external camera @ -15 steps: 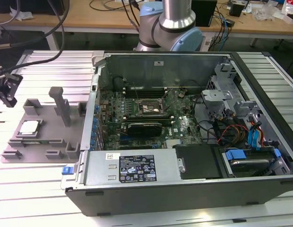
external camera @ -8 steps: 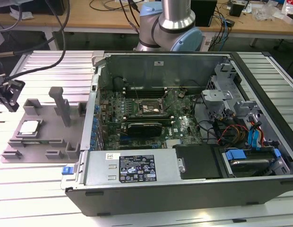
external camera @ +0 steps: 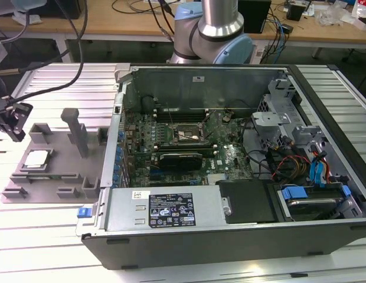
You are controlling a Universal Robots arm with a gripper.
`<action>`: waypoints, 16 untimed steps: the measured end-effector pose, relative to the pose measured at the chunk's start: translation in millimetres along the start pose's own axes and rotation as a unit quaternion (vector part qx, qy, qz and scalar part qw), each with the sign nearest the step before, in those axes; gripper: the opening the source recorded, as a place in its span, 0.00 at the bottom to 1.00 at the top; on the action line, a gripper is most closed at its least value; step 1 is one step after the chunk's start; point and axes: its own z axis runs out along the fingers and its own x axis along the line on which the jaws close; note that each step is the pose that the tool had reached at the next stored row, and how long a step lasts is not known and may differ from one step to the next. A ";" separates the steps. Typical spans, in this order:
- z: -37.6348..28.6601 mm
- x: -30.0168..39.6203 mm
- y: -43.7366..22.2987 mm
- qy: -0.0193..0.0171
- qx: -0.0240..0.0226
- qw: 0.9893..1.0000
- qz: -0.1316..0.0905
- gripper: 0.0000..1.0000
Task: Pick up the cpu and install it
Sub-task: 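Pick up the cpu and move it towards the insertion slot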
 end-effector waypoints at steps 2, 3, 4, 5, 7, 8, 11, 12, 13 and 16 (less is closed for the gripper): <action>2.0 0.1 -0.1 0.000 0.000 1.000 0.000 0.11; 3.4 0.1 -0.1 0.000 0.000 1.000 0.000 0.11; 5.1 0.1 -0.2 0.000 0.000 1.000 0.000 0.11; 6.4 0.1 -0.3 0.000 0.000 1.000 0.000 0.11; 8.3 0.2 -0.4 0.000 0.000 1.000 0.000 0.11; 10.0 0.2 -0.4 0.000 0.000 1.000 0.000 0.11; 14.1 0.3 -0.6 0.000 0.000 1.000 0.000 0.11; 15.8 0.4 -0.7 0.000 0.000 1.000 0.000 0.11; 17.7 0.4 -0.8 0.000 0.000 1.000 0.000 0.11; 28.6 0.6 -2.0 0.000 0.000 1.000 0.000 0.11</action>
